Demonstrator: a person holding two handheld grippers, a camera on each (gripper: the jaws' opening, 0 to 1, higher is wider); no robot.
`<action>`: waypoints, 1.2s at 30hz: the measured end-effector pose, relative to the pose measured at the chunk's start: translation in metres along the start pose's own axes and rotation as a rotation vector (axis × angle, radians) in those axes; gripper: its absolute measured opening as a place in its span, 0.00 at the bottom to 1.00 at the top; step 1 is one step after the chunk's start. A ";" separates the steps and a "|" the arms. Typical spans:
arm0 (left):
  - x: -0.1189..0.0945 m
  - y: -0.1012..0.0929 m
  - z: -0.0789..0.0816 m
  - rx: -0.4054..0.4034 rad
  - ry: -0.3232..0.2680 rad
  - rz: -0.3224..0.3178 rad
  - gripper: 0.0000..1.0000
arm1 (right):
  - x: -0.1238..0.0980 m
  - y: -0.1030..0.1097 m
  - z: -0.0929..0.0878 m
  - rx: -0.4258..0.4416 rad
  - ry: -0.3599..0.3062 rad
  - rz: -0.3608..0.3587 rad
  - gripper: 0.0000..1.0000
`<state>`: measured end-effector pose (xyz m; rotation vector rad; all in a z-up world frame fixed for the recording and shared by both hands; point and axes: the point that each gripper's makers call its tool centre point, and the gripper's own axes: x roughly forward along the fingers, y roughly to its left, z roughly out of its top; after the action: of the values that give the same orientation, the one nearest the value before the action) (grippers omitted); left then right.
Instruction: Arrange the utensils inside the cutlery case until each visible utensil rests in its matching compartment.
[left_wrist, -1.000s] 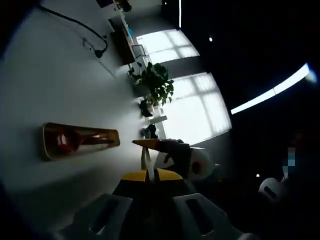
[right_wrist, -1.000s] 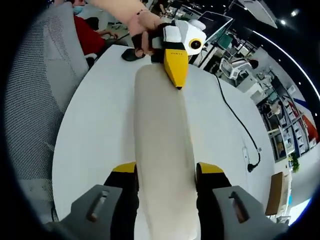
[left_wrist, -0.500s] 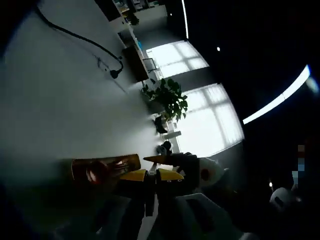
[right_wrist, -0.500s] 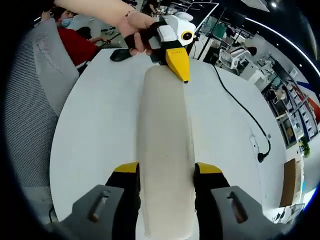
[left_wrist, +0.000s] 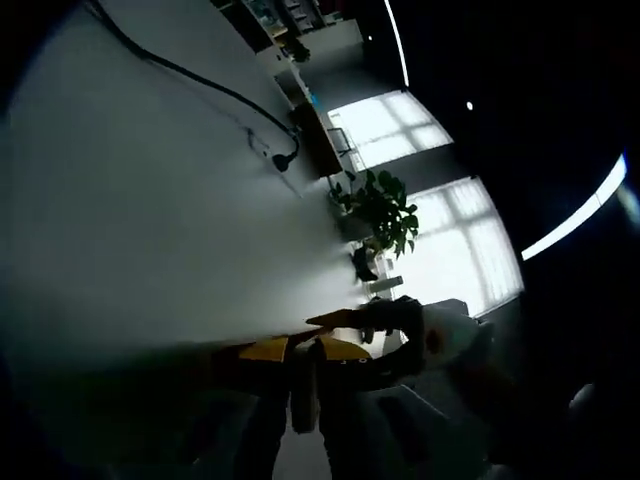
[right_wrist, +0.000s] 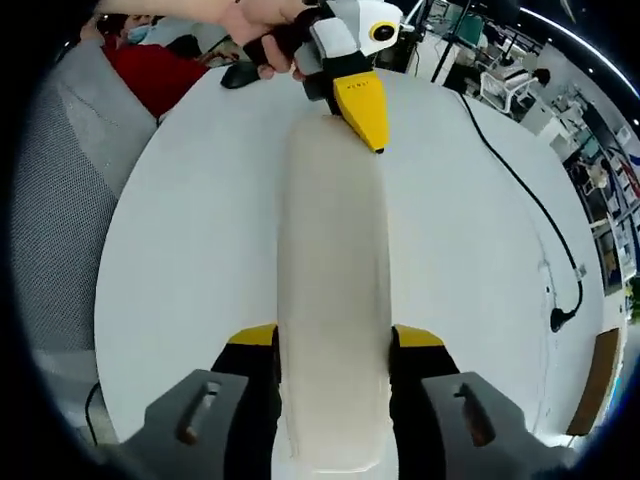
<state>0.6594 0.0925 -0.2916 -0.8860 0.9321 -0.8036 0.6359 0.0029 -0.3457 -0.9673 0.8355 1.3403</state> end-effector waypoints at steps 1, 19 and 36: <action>-0.001 0.002 0.000 0.003 0.001 0.008 0.12 | 0.003 -0.001 -0.002 -0.004 0.010 0.002 0.41; -0.017 0.039 -0.005 -0.013 -0.042 0.111 0.17 | 0.013 -0.002 -0.003 0.008 0.044 0.069 0.41; -0.012 0.047 -0.012 0.147 0.006 0.217 0.22 | 0.005 -0.005 -0.008 0.020 0.078 0.091 0.41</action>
<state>0.6533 0.1192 -0.3335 -0.6424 0.9439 -0.6783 0.6419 -0.0021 -0.3530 -0.9813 0.9607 1.3767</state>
